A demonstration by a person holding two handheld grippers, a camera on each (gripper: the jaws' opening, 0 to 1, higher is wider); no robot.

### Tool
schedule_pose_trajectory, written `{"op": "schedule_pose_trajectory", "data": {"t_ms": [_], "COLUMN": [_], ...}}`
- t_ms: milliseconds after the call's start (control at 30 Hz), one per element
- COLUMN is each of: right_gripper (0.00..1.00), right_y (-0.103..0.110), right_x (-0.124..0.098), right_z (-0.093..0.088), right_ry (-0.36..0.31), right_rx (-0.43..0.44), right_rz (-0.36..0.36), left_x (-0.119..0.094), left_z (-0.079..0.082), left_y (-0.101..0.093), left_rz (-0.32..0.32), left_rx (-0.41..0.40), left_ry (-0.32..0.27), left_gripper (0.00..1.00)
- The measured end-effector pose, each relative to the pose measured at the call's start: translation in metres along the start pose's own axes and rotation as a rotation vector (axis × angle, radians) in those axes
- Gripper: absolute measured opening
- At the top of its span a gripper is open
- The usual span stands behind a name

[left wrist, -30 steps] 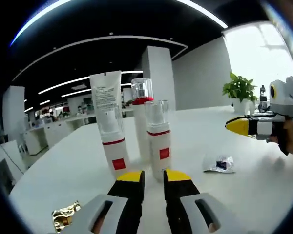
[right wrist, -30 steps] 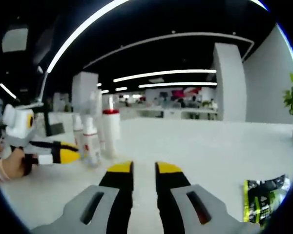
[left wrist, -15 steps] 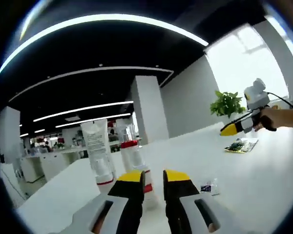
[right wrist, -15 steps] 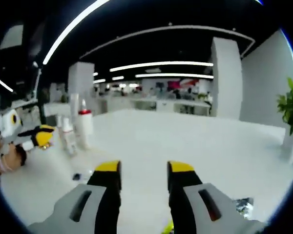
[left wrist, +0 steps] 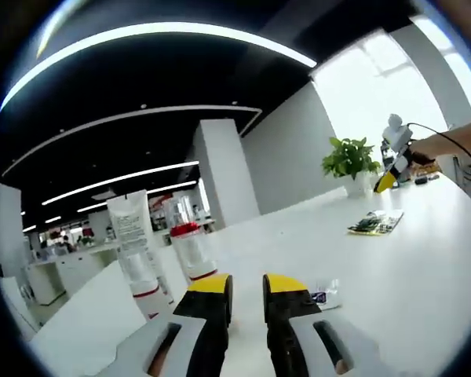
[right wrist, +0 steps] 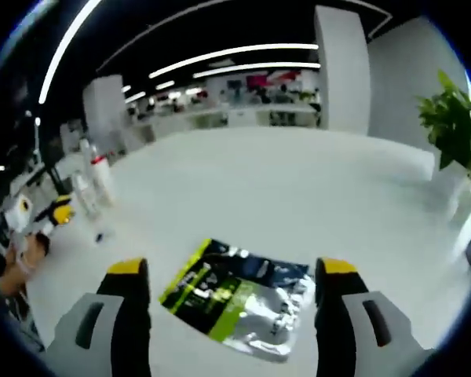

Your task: Arrange the skincare products in the storage area until every visible bottle or jar stands upright without overlapping.

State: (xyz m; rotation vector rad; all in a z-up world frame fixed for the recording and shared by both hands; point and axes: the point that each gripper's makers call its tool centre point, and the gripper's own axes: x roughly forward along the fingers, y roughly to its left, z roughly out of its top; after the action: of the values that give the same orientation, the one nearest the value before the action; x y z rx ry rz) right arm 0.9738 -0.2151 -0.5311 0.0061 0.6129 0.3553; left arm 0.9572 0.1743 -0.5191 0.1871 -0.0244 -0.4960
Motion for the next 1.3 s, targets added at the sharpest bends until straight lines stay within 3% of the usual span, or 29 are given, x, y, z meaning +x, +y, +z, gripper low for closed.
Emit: {"op": "schedule_pose_trajectory", "data": {"t_ms": [33, 133, 167, 267, 300, 367, 433, 500, 533, 667, 700, 733, 967, 1033, 1067, 1100, 1133, 1167, 1233, 1300], "right_gripper": [0.86, 0.76, 0.72, 0.67, 0.67, 0.69, 0.71, 0.70, 0.68, 0.52, 0.52, 0.51, 0.39, 0.29, 0.19, 0.00, 0.00, 0.00, 0.00, 0.00], "right_y": [-0.007, -0.026, -0.030, -0.027, -0.026, -0.025, -0.022, -0.023, -0.037, -0.058, -0.053, -0.041, -0.027, -0.026, -0.038, -0.047, -0.049, -0.050, -0.050, -0.041], "right_x": [0.001, 0.002, 0.002, 0.007, 0.007, 0.012, 0.014, 0.015, 0.022, 0.021, 0.026, 0.019, 0.007, 0.003, 0.008, 0.002, 0.000, 0.005, 0.012, 0.013], "right_z": [-0.008, -0.045, -0.049, -0.054, -0.056, -0.051, -0.048, -0.048, -0.042, -0.044, -0.041, -0.052, -0.066, -0.067, -0.061, -0.061, -0.062, -0.059, -0.056, -0.059], "right_ry": [0.034, 0.249, 0.280, 0.338, 0.378, 0.422, 0.452, 0.513, 0.547, 0.657, 0.647, 0.644, 0.634, 0.641, 0.648, 0.662, 0.694, 0.641, 0.640, 0.621], "right_rx": [0.024, 0.128, 0.147, 0.221, 0.263, 0.271, 0.298, 0.294, 0.284, 0.170, 0.197, 0.210, 0.220, 0.231, 0.232, 0.208, 0.126, 0.137, 0.206, 0.214], "right_rz": [-0.013, -0.065, -0.080, -0.072, -0.110, -0.085, -0.114, -0.140, -0.170, -0.309, -0.286, -0.291, -0.295, -0.291, -0.299, -0.356, -0.328, -0.328, -0.303, -0.280], "left_x": [0.001, 0.003, 0.003, 0.002, 0.002, 0.003, 0.003, 0.003, 0.002, 0.004, 0.004, 0.004, 0.004, 0.004, 0.004, 0.004, 0.004, 0.005, 0.004, 0.004], "left_z": [-0.001, -0.004, -0.005, -0.007, -0.008, -0.008, -0.010, -0.010, -0.010, -0.008, -0.009, -0.009, -0.009, -0.009, -0.009, -0.009, -0.009, -0.010, -0.010, -0.010], "left_y": [0.000, 0.001, 0.002, 0.005, 0.007, 0.010, 0.011, 0.012, 0.012, 0.011, 0.011, 0.010, 0.010, 0.010, 0.010, 0.010, 0.010, 0.010, 0.010, 0.009], "left_rz": [-0.003, -0.003, -0.004, 0.004, 0.010, 0.016, 0.020, 0.021, 0.022, 0.021, 0.021, 0.020, 0.022, 0.023, 0.023, 0.023, 0.023, 0.022, 0.023, 0.023], "left_rx": [0.000, -0.007, -0.015, -0.031, -0.038, -0.047, -0.060, -0.068, -0.070, -0.073, -0.070, -0.068, -0.064, -0.062, -0.062, -0.063, -0.063, -0.063, -0.060, -0.059], "left_ry": [0.006, 0.018, 0.022, 0.031, 0.033, 0.033, 0.037, 0.037, 0.036, 0.028, 0.029, 0.033, 0.035, 0.035, 0.035, 0.034, 0.033, 0.036, 0.038, 0.038], "left_gripper": [0.16, 0.16, 0.16, 0.16, 0.16, 0.16, 0.16, 0.16, 0.16, 0.16, 0.16, 0.16, 0.16, 0.16, 0.16, 0.16, 0.16, 0.16, 0.16, 0.16]}}
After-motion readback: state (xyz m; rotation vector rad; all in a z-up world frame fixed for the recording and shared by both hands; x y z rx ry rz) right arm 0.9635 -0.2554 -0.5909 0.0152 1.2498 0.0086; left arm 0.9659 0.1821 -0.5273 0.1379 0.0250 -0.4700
